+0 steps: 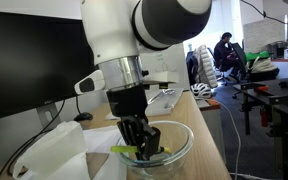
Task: Remove the pen from the bowl and put it on the table
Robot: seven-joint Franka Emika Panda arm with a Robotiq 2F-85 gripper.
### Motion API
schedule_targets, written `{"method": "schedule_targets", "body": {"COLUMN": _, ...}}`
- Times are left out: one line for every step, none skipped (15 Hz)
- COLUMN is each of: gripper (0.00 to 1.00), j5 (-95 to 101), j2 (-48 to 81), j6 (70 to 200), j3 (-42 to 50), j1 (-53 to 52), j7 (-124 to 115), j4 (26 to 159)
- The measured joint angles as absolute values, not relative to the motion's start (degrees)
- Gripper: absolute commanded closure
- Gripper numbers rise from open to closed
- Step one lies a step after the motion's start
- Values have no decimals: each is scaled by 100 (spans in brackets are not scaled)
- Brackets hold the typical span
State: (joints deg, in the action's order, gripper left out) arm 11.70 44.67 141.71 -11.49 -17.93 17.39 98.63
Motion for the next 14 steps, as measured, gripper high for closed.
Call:
{"method": "schedule_targets", "body": {"gripper": 98, "j5": 1154, "j2": 4435, "j6": 14171, "j3": -1161, "j1": -1764, "j7": 1739, "j4": 9871}}
{"method": "schedule_targets", "body": {"gripper": 98, "j5": 1137, "j2": 4388, "j6": 14171, "j3": -1166, "j1": -1739, "j7": 1739, "j4": 9890}}
{"method": "schedule_targets", "body": {"gripper": 98, "j5": 1109, "j2": 4325, "j6": 14171, "j3": -1178, "j1": -1707, "j7": 1739, "j4": 9926}}
{"method": "schedule_targets", "body": {"gripper": 98, "j5": 1061, "j2": 4248, "j6": 14167, "j3": -1192, "j1": -1674, "j7": 1739, "j4": 9983}}
{"method": "schedule_targets", "body": {"gripper": 98, "j5": 976, "j2": 4160, "j6": 14155, "j3": -1221, "j1": -1629, "j7": 1738, "j4": 10053}}
{"method": "schedule_targets", "body": {"gripper": 98, "j5": 875, "j2": 4064, "j6": 14151, "j3": -1273, "j1": -1571, "j7": 1738, "j4": 10129}}
{"method": "schedule_targets", "body": {"gripper": 98, "j5": 726, "j2": 3953, "j6": 14152, "j3": -1353, "j1": -1500, "j7": 1738, "j4": 10209}}
{"method": "schedule_targets", "body": {"gripper": 98, "j5": 558, "j2": 3826, "j6": 14162, "j3": -1440, "j1": -1423, "j7": 1737, "j4": 10284}}
{"method": "schedule_targets", "body": {"gripper": 98, "j5": 369, "j2": 3672, "j6": 14178, "j3": -1527, "j1": -1340, "j7": 1736, "j4": 10361}}
{"method": "schedule_targets", "body": {"gripper": 98, "j5": 191, "j2": 3501, "j6": 14185, "j3": -1588, "j1": -1259, "j7": 1735, "j4": 10437}}
{"method": "schedule_targets", "body": {"gripper": 98, "j5": 35, "j2": 3308, "j6": 14184, "j3": -1613, "j1": -1190, "j7": 1731, "j4": 10528}}
{"method": "schedule_targets", "body": {"gripper": 98, "j5": -27, "j2": 3099, "j6": 14174, "j3": -1585, "j1": -1133, "j7": 1634, "j4": 10641}}
{"method": "schedule_targets", "body": {"gripper": 98, "j5": -29, "j2": 2881, "j6": 14122, "j3": -1499, "j1": -1092, "j7": 1463, "j4": 10781}}
{"method": "schedule_targets", "body": {"gripper": 98, "j5": -29, "j2": 2669, "j6": 14055, "j3": -1376, "j1": -1062, "j7": 1292, "j4": 10938}}
